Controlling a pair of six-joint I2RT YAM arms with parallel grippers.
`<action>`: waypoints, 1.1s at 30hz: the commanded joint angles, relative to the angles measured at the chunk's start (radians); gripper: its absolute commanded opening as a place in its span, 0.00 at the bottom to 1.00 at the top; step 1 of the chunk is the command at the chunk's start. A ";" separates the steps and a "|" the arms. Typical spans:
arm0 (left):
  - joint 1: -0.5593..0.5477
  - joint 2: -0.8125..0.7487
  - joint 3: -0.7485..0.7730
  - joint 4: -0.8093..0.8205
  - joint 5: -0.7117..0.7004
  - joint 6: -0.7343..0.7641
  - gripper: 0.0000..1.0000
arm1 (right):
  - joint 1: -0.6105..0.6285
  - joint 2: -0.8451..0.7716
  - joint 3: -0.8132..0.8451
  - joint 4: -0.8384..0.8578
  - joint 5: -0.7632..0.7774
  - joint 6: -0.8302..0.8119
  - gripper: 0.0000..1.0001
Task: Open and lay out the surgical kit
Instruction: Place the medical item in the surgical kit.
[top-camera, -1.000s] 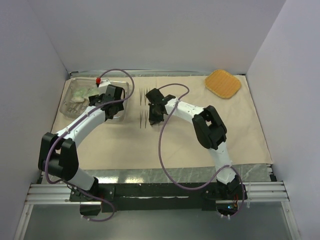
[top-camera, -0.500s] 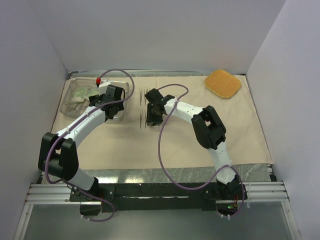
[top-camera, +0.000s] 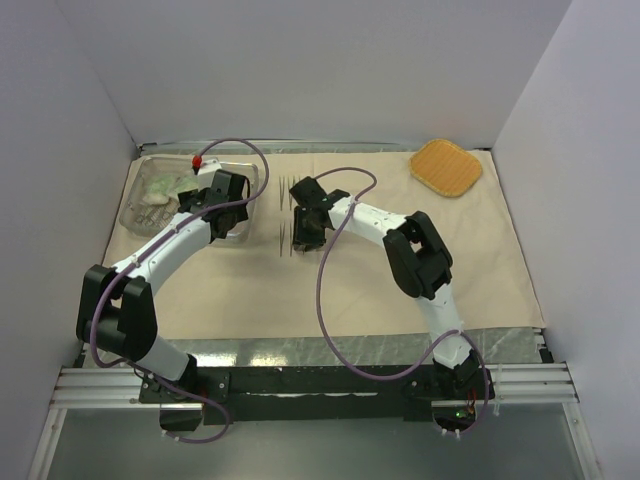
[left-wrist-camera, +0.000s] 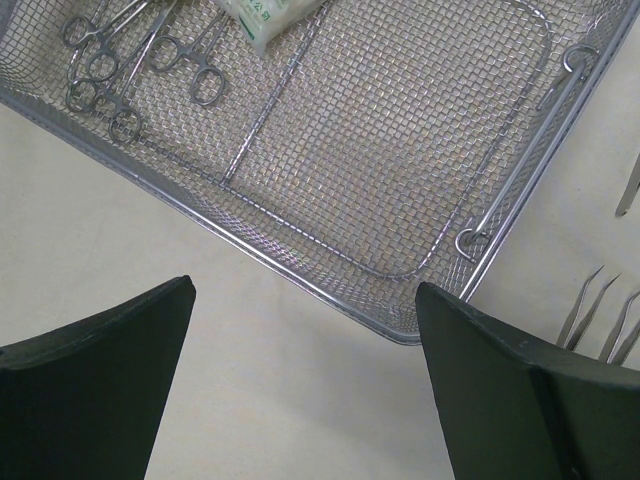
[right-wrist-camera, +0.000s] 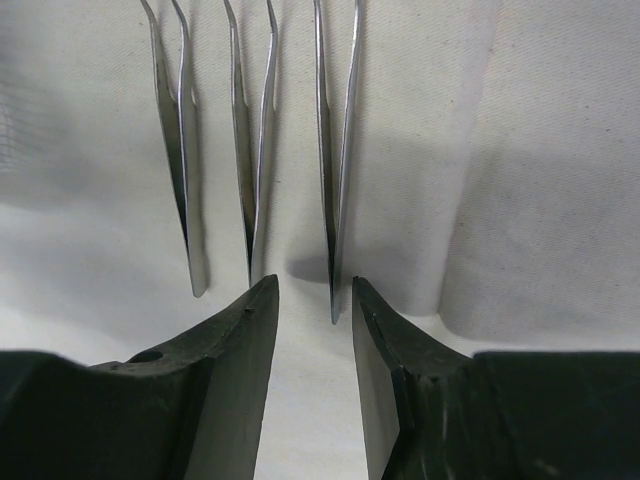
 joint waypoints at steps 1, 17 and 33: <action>0.001 -0.011 0.007 0.026 0.006 0.003 0.99 | 0.009 -0.062 -0.011 0.032 -0.007 -0.010 0.43; 0.001 -0.011 0.009 0.027 0.014 0.005 0.99 | 0.013 -0.065 -0.008 0.046 -0.039 -0.027 0.42; 0.001 -0.011 0.010 0.027 0.015 0.003 0.99 | 0.017 -0.080 -0.012 0.053 -0.039 -0.038 0.42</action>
